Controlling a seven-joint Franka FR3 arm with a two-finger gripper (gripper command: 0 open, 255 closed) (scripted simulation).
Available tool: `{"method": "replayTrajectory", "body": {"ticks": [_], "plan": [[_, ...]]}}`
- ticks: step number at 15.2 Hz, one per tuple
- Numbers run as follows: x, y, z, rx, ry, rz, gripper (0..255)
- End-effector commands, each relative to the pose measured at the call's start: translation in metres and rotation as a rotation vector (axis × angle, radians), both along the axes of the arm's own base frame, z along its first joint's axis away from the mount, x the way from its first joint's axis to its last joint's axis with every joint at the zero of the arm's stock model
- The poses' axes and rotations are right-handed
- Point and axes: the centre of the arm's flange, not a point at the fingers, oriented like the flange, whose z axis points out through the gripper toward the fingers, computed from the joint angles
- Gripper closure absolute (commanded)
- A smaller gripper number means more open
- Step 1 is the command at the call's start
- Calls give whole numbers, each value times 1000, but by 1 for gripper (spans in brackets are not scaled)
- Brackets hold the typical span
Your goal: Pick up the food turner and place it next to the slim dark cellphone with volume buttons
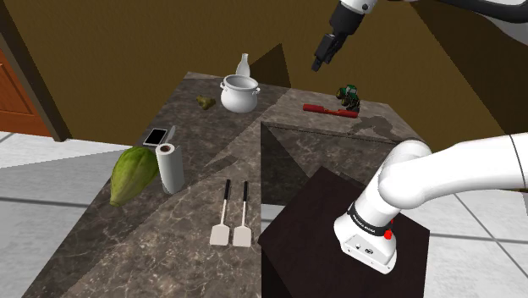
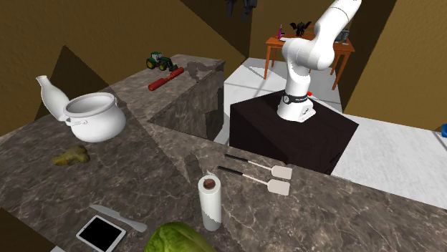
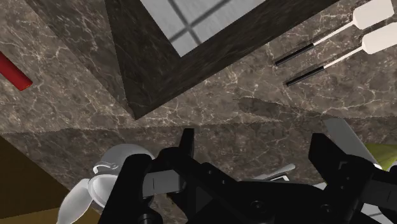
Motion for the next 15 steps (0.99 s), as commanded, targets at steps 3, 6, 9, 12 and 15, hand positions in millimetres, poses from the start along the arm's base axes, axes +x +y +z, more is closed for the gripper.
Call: {"method": "replayTrajectory", "body": {"ticks": [3, 6, 9, 12, 15], "plan": [[0, 14, -23, 6, 5, -45, 0], [0, 34, -56, 15, 13, -114, 0], [1, 55, -90, 24, 20, -182, 0], [4, 77, -124, 33, 28, -250, 0], [8, 98, -157, 42, 35, -318, 0]]}}
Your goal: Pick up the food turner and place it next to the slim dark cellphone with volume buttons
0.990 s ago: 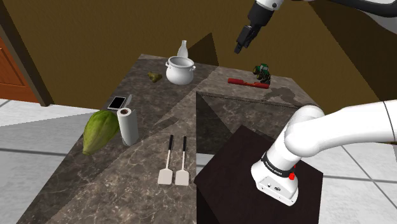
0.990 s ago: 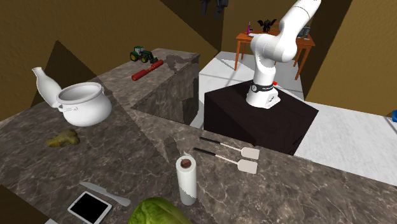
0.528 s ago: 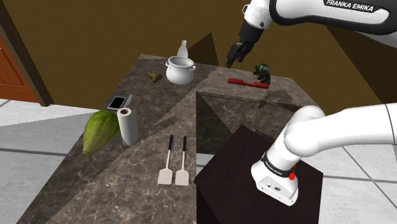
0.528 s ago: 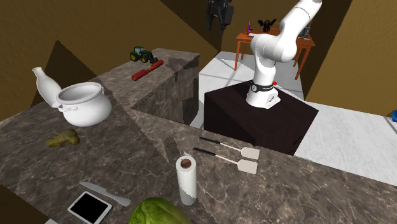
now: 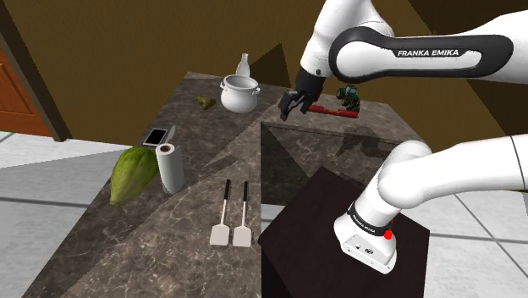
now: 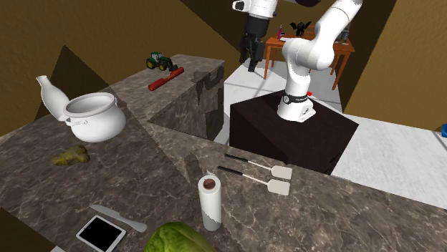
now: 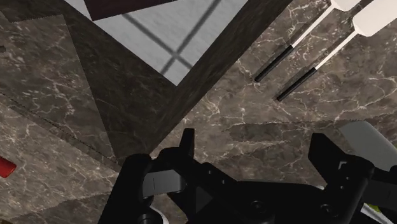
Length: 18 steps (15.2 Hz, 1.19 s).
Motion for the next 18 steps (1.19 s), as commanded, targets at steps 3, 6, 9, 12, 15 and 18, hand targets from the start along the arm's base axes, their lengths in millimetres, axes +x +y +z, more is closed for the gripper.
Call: {"method": "replayTrajectory", "body": {"ticks": [3, 6, 9, 12, 15, 18], "plan": [[4, 29, -45, 12, 8, -95, 0], [10, 50, -78, 21, 16, -163, 0], [17, 71, -111, 30, 23, -231, 0], [26, 91, -144, 39, 31, -299, 0], [35, 112, -177, 48, 39, -367, 0], [46, 132, -209, 57, 46, -435, 0]]}}
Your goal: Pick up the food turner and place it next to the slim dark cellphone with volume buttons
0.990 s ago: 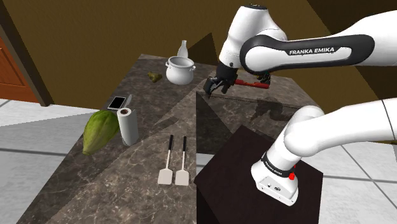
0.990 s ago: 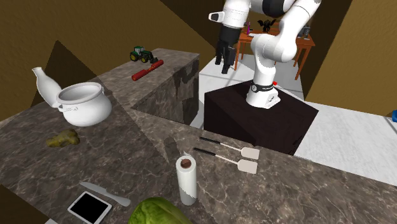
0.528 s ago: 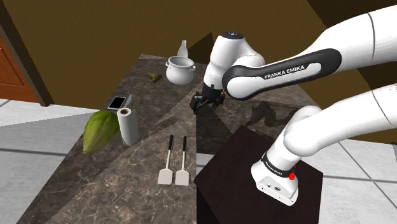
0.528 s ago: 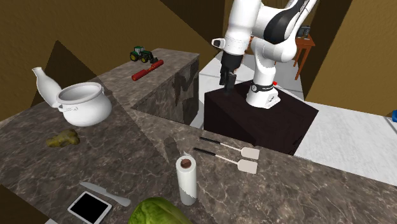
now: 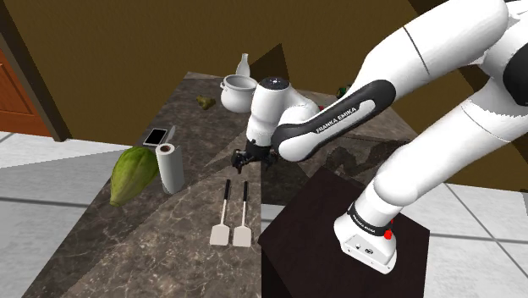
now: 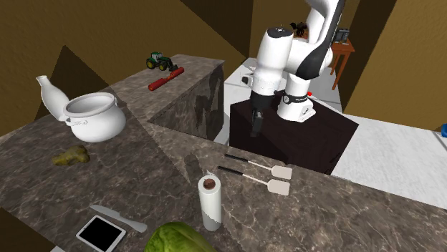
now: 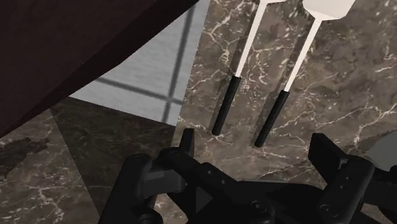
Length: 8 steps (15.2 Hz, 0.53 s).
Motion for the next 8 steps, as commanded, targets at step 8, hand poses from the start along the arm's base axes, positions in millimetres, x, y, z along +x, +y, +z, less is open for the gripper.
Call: {"method": "replayTrajectory", "body": {"ticks": [8], "plan": [[34, 59, -101, 31, 22, -210, 0]]}}
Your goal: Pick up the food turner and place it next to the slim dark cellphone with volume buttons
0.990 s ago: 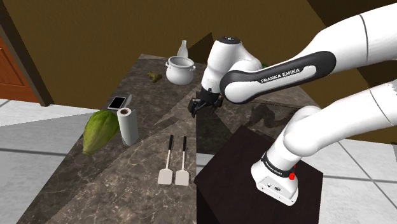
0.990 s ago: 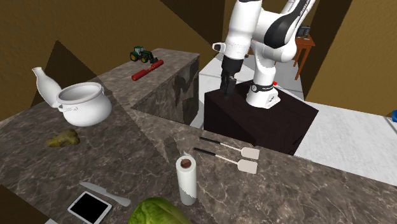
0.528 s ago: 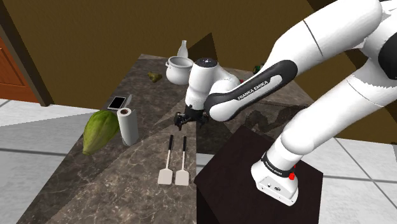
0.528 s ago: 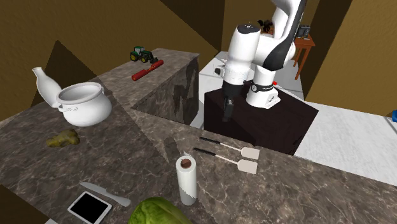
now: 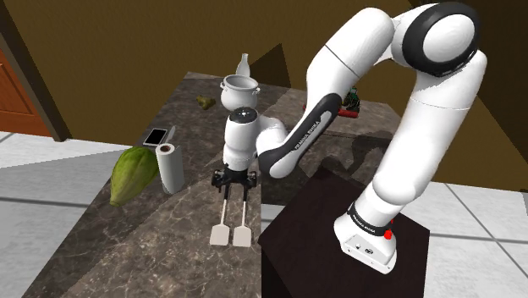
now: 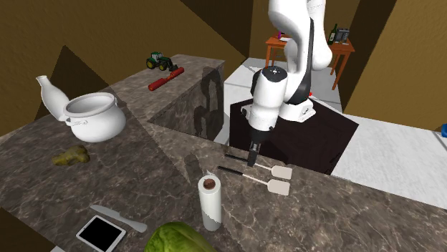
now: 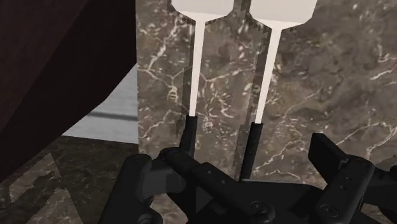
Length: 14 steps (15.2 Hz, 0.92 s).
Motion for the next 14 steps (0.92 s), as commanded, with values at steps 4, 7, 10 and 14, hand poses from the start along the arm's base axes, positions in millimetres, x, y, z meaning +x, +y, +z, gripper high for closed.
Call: {"method": "replayTrajectory", "body": {"ticks": [4, 7, 10, 14], "plan": [[15, 25, -47, 10, 8, -93, 0], [15, 24, -63, 10, 8, -93, 0], [16, 23, -79, 10, 8, -93, 0], [16, 23, -82, 10, 8, -93, 0]]}}
